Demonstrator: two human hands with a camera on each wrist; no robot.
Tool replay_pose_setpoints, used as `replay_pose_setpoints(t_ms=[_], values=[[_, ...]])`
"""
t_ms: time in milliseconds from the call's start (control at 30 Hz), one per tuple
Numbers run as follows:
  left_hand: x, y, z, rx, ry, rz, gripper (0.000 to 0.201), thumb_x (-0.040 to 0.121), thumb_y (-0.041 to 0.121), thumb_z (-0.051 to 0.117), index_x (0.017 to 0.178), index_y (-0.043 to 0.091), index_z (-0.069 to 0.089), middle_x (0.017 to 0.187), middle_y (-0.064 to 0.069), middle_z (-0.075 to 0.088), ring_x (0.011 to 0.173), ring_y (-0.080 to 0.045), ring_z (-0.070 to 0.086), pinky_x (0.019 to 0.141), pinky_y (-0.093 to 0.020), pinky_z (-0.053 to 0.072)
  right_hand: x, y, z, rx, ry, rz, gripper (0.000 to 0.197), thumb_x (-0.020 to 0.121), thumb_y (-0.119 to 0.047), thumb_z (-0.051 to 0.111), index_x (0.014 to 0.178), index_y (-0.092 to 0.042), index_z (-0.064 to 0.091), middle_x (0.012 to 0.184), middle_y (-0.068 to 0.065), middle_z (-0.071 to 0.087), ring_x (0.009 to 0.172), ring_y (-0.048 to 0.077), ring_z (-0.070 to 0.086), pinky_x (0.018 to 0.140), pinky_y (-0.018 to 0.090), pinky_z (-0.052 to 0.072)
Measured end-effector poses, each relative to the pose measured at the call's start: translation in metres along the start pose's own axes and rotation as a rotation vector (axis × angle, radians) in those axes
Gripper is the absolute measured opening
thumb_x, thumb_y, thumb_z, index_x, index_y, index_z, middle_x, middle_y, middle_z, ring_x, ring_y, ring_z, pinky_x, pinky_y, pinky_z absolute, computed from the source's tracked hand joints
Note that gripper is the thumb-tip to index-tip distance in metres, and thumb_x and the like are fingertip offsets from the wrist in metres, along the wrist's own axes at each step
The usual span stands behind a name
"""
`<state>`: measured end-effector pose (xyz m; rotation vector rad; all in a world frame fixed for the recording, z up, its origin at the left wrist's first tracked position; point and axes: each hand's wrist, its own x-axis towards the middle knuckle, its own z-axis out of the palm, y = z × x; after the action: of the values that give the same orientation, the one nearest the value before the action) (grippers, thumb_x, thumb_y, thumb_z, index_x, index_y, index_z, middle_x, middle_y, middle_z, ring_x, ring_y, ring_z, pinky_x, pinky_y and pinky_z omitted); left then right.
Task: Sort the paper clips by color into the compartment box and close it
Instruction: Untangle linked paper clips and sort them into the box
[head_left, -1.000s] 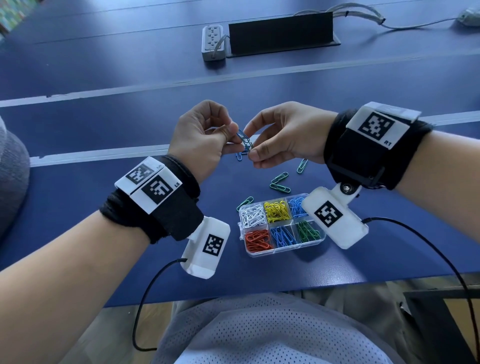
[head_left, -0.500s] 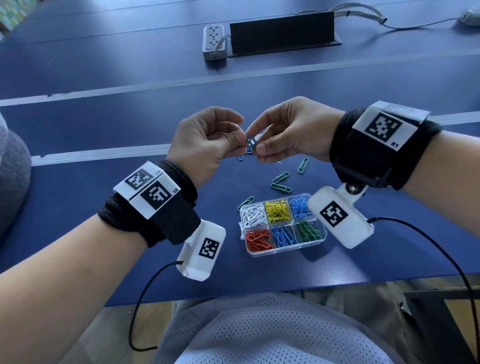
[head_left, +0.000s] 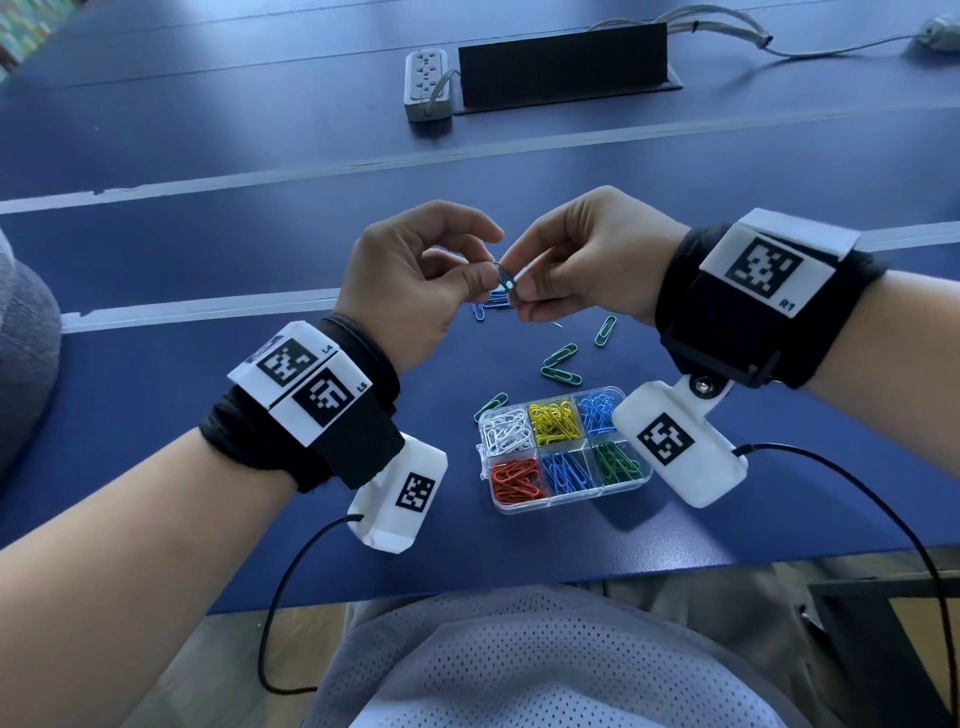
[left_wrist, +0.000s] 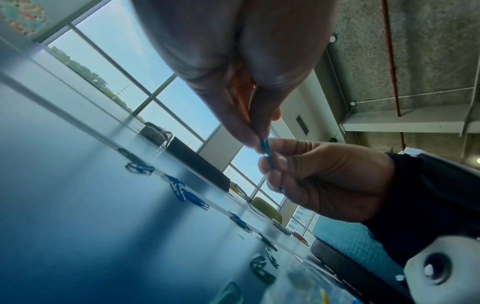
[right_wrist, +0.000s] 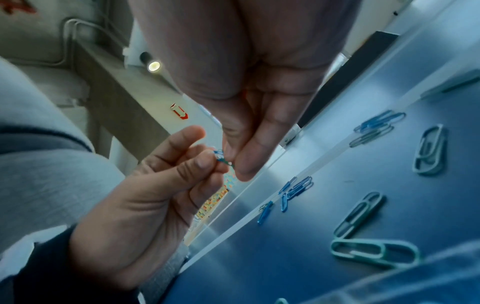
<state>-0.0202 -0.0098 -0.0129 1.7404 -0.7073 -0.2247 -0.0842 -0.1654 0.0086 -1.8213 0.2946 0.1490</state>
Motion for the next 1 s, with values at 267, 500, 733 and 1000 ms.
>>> replay_pose_setpoints(t_ms=[267, 500, 733, 1000], values=[[0.002, 0.003, 0.001, 0.018, -0.035, 0.032, 0.037, 0.075, -0.007, 0.069, 0.081, 0.029, 0.063, 0.067, 0.003, 0.061, 0.057, -0.013, 0.060, 0.063, -0.022, 0.055, 0.001, -0.003, -0.002, 0.059, 0.039, 0.001, 0.022, 0.082, 0.017, 0.055, 0.090, 0.003, 0.070, 0.063, 0.005, 0.065, 0.056, 0.012, 0.065, 0.064, 0.018, 0.058], [0.004, -0.004, -0.003, -0.235, -0.054, -0.110, 0.028, 0.079, -0.014, 0.059, 0.081, 0.013, 0.063, 0.059, 0.008, 0.066, 0.056, -0.007, 0.063, 0.061, -0.020, 0.057, -0.004, -0.005, 0.002, -0.049, -0.044, -0.072, 0.034, 0.077, 0.016, 0.056, 0.092, -0.014, 0.064, 0.073, 0.006, 0.064, 0.059, 0.012, 0.057, 0.059, 0.018, 0.050], [0.005, -0.006, -0.006, -0.323, -0.006, -0.115, 0.026, 0.081, -0.011, 0.060, 0.083, 0.015, 0.059, 0.062, 0.007, 0.065, 0.058, -0.011, 0.064, 0.063, -0.023, 0.057, -0.005, -0.006, 0.009, 0.174, -0.003, 0.034, 0.007, 0.089, -0.006, 0.059, 0.083, -0.009, 0.056, 0.078, 0.013, 0.062, 0.064, 0.018, 0.059, 0.059, 0.020, 0.057], [0.005, 0.001, 0.001, -0.406, 0.066, -0.137, 0.028, 0.079, -0.015, 0.059, 0.079, 0.013, 0.056, 0.060, 0.004, 0.064, 0.059, -0.011, 0.067, 0.066, -0.024, 0.059, -0.003, -0.006, 0.005, 0.403, 0.047, 0.053, 0.017, 0.081, 0.010, 0.062, 0.086, -0.006, 0.059, 0.072, 0.009, 0.062, 0.052, 0.012, 0.065, 0.058, 0.020, 0.058]])
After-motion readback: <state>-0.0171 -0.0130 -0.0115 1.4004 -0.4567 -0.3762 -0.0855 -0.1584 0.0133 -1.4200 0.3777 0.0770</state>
